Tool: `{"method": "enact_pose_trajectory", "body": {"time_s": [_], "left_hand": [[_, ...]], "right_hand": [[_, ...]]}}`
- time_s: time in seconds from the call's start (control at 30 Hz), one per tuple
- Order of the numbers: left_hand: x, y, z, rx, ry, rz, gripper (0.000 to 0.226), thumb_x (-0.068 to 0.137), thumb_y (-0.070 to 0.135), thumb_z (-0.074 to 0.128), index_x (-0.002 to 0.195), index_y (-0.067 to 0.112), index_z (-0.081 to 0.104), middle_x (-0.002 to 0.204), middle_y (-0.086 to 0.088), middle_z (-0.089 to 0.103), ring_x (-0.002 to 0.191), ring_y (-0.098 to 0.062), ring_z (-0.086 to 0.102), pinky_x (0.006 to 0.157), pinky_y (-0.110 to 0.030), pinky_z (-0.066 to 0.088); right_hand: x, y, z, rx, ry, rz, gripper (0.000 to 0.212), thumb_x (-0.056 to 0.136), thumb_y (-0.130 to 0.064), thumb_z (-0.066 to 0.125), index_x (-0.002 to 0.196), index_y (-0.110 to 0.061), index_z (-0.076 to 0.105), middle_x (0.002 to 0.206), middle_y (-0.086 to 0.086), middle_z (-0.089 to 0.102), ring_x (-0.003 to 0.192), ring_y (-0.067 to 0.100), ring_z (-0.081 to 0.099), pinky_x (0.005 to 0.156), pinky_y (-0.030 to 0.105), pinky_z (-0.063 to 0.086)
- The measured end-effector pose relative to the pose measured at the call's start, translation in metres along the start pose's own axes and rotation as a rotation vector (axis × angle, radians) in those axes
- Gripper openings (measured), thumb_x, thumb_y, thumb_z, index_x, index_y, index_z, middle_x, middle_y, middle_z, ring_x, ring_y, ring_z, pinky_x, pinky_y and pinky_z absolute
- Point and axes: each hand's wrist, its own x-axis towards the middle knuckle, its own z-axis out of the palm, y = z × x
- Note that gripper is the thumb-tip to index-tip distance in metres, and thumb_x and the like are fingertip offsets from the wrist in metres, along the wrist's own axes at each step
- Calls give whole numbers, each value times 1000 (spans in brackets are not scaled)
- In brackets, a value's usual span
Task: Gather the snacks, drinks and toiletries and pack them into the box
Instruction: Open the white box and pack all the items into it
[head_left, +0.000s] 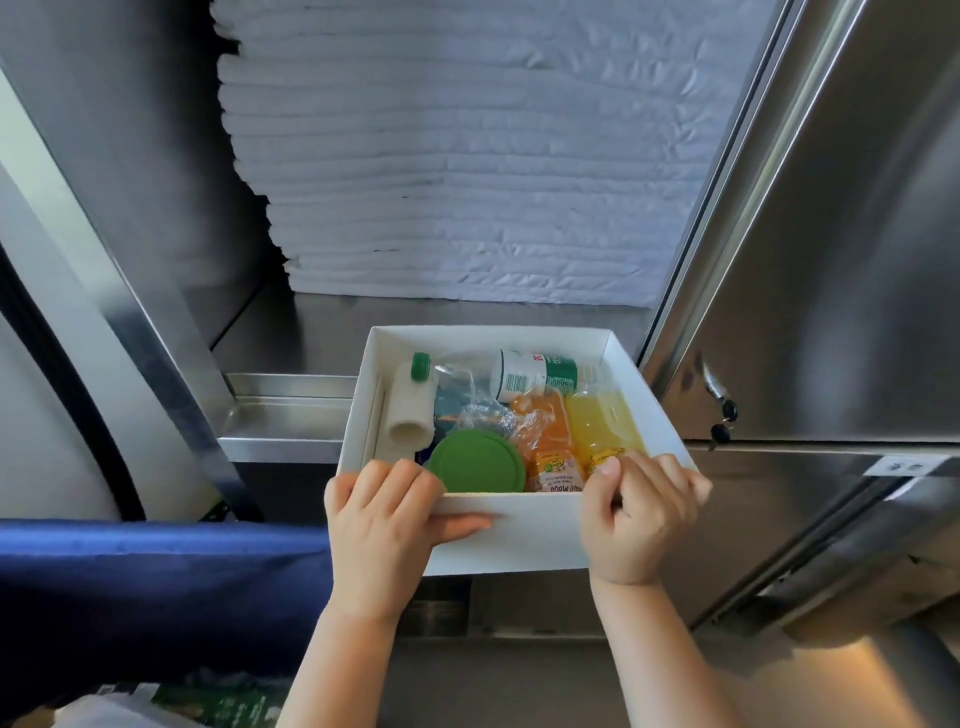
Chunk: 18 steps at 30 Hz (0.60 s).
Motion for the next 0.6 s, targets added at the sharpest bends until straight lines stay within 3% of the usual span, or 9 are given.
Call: {"method": "enact_pose_trajectory", "body": {"time_s": [0.3, 0.6], "left_hand": [[21, 29, -26, 12, 85, -1, 48, 78, 66, 58, 73, 21, 40, 58, 1, 49, 64, -16, 37, 63, -30, 25], [50, 111, -89, 60, 187, 36, 41, 80, 60, 61, 72, 25, 42, 56, 2, 51, 62, -17, 37, 62, -31, 25]], "right_hand": [[37, 4, -22, 187, -11, 11, 48, 88, -11, 41, 41, -5, 35, 40, 4, 36, 39, 23, 32, 54, 33, 26], [78, 29, -109, 297, 89, -29, 48, 88, -8, 40, 40, -6, 33, 41, 4, 32, 41, 20, 27, 58, 30, 21]]}}
